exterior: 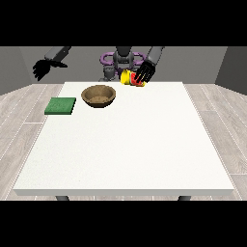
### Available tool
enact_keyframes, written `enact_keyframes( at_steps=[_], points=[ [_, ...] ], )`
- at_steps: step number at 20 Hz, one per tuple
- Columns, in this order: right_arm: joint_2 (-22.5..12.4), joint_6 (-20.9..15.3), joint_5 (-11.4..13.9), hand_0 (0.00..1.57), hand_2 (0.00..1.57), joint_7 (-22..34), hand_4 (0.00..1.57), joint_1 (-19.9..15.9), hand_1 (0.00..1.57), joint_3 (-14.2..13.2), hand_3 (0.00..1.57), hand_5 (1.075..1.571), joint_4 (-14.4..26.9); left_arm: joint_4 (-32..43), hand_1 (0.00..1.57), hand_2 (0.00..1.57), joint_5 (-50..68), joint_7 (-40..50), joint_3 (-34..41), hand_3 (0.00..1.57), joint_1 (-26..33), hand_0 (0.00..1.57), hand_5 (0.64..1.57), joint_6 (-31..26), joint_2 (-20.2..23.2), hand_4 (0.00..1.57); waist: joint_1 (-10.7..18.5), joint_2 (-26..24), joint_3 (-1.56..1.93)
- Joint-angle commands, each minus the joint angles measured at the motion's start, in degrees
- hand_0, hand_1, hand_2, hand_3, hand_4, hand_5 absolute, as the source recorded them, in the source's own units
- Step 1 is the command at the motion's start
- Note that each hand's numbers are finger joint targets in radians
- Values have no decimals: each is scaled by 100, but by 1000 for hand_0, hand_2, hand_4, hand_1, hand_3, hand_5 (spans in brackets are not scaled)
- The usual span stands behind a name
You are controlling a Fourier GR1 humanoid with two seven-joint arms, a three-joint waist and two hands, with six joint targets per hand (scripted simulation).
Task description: Pick the cup and pour the ball into the bowl, then pick the bowl and place it on the pad
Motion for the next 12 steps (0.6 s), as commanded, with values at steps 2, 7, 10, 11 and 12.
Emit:
enact_keyframes(
  at_steps=[2, 7, 10, 11, 12],
  points=[
    [-83, 94, 32, 0, 0, -287, 0, 92, 0, -59, 0, 1554, 405, -469, 1346, 1571, -578, 472, -267, 1571, 143, 1346, 1569, -396, -41, 1048, 218, -47, -6],
    [-193, 49, 62, 0, 46, -410, 0, 84, 0, -136, 0, 1550, 726, -669, 1015, 1571, -1342, 1263, -894, 1571, -46, 1015, 1570, -690, -205, 948, 273, -205, -4],
    [-208, 196, 93, 0, 0, -337, 0, -261, 0, -19, 0, 1551, 749, -682, 682, 1571, -1763, 2192, -1442, 1534, -338, 682, 1571, -555, -208, 891, -73, 5, -3],
    [-267, 273, 128, 0, 0, -397, 0, -203, 0, 7, 0, 1548, 764, -884, 583, 1571, -1770, 2244, -1640, 1536, 26, 583, 1571, -575, -208, 881, -16, -95, -5],
    [-552, 19, 14, 0, 0, -91, 0, -688, 0, -214, 0, 1537, 934, -966, 562, 1571, -1837, 2348, -1654, 1564, -481, 562, 1570, -770, -209, 914, 154, 216, -3]
  ],
)
